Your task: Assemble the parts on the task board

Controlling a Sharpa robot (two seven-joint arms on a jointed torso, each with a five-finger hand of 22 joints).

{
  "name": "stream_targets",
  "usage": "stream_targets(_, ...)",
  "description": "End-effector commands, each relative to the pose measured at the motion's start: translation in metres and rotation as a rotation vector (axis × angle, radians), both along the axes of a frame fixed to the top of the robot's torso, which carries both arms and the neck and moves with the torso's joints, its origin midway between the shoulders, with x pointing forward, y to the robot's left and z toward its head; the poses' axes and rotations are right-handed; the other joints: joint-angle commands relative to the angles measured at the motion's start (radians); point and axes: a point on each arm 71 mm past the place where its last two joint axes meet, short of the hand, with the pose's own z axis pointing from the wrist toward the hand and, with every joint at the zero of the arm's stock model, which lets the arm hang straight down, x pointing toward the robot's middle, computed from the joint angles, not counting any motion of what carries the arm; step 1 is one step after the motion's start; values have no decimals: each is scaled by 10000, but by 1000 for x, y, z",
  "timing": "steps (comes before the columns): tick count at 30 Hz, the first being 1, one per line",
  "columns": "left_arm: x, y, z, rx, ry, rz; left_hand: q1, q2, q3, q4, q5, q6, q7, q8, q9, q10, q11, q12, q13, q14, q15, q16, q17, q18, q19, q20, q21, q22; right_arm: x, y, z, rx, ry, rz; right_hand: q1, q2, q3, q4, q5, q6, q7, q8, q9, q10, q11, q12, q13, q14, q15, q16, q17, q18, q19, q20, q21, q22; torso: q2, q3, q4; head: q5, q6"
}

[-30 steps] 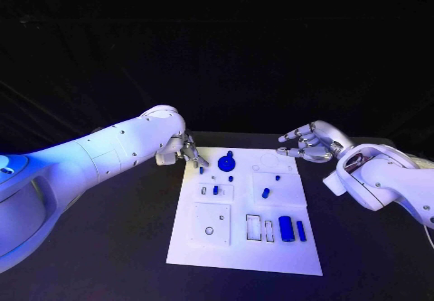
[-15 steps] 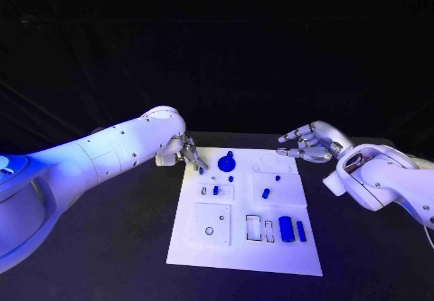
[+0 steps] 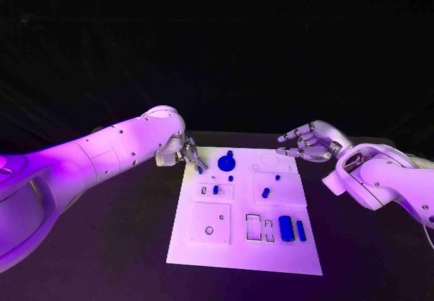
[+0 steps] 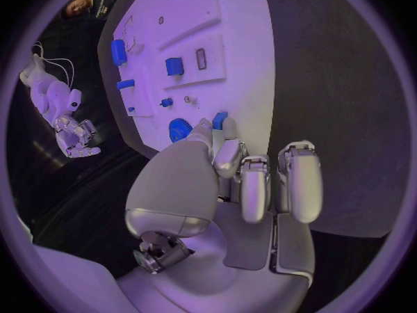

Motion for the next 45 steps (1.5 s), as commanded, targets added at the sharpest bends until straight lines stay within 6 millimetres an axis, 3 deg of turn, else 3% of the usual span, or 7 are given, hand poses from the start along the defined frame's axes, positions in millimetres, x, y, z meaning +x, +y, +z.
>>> stream_targets(1, -2, -4, -1, -304, 303, -142, 185, 42, 94, -81, 71, 7, -5, 34, 21, 49, -7, -8, -17, 1040, -88, 31, 2633, -37, 530, -44, 65, 1199, -1, 2, 0, -135, -56, 184, -76, 50, -39, 8, 67, 72, -8, 19, 7, -72, -19, 4, 0, 851, -13, -62, 1758, 52, 415, -26, -59, 1507, -1, 0, 0, 9, -13)
stream_targets(6, -3, -4, -1, -328, 393, -183, 670, 221, 442, -352, 97, -21, -51, 2, 39, 41, -49, -32, -30, 1040, -120, 31, 2633, -36, 527, -73, 59, 1202, -1, 2, 0, -147, -54, 196, -76, 50, -39, 8, 67, 72, -8, 19, 7, -72, -19, 4, 0, 851, -13, -62, 1758, 52, 415, -26, -59, 1507, 0, 2, -2, 11, -24)
stream_targets(13, -3, -3, -1, -221, 361, -263, 1919, 422, 1796, -1254, 19, -191, -47, -154, 19, -8, -67, -160, -108, 1040, -153, 31, 2633, -15, 490, -135, -23, 1124, -1, 2, 0, -150, -53, 207, -76, 50, -39, 8, 67, 72, -8, 19, 7, -72, -19, 4, 0, 851, -13, -62, 1758, 52, 415, -26, -59, 1507, 9, 1, -4, 8, -54)
stream_targets(20, -1, -2, 1, -444, -142, -119, 1529, -184, 3541, -1586, -130, -210, 47, -127, 157, 54, -2, -212, -137, 1040, -64, 31, 2633, -8, 491, -66, -62, 1119, -1, 3, 0, -147, -58, 217, -76, 50, -39, 8, 67, 72, -8, 19, 7, -72, -19, 4, 0, 851, -13, -62, 1758, 52, 415, -26, -59, 1507, -3, 4, -9, 7, -76)
stream_targets(22, -1, -3, 3, -668, -407, -128, 1147, -601, 4555, -1755, -115, -216, 35, -47, 272, 104, 59, -223, -141, 1040, -45, 31, 2633, -15, 498, -34, -77, 1123, -1, 3, 0, -147, -59, 219, -76, 50, -39, 8, 67, 72, -8, 19, 7, -72, -19, 4, 0, 851, -13, -62, 1758, 52, 415, -26, -59, 1507, -8, 4, -4, 11, -77)
stream_targets(26, -4, -4, 6, -1072, -857, -129, 787, -965, 5443, -1997, 13, -163, 54, 73, 405, 173, 20, -222, -147, 1040, -65, 31, 2633, -18, 520, -55, -55, 1170, 0, 2, 0, -149, -57, 214, -76, 50, -39, 8, 67, 72, -8, 19, 7, -72, -19, 4, 0, 851, -13, -62, 1758, 52, 415, -26, -59, 1507, -20, 9, 5, 19, -80)
stream_targets(45, -39, 1, 14, -1869, -1974, -183, 396, -1338, 6144, -2264, 97, -58, 25, 188, 518, 319, -21, -143, -67, 1040, -77, 31, 2633, -56, 585, -75, 64, 1331, 0, 0, -3, -179, 18, 196, -66, 54, -54, 12, 85, 79, -9, 23, 8, -69, -20, 9, -3, 852, -15, -63, 1761, 52, 414, -28, -62, 1505, -65, 52, 73, 82, -134)
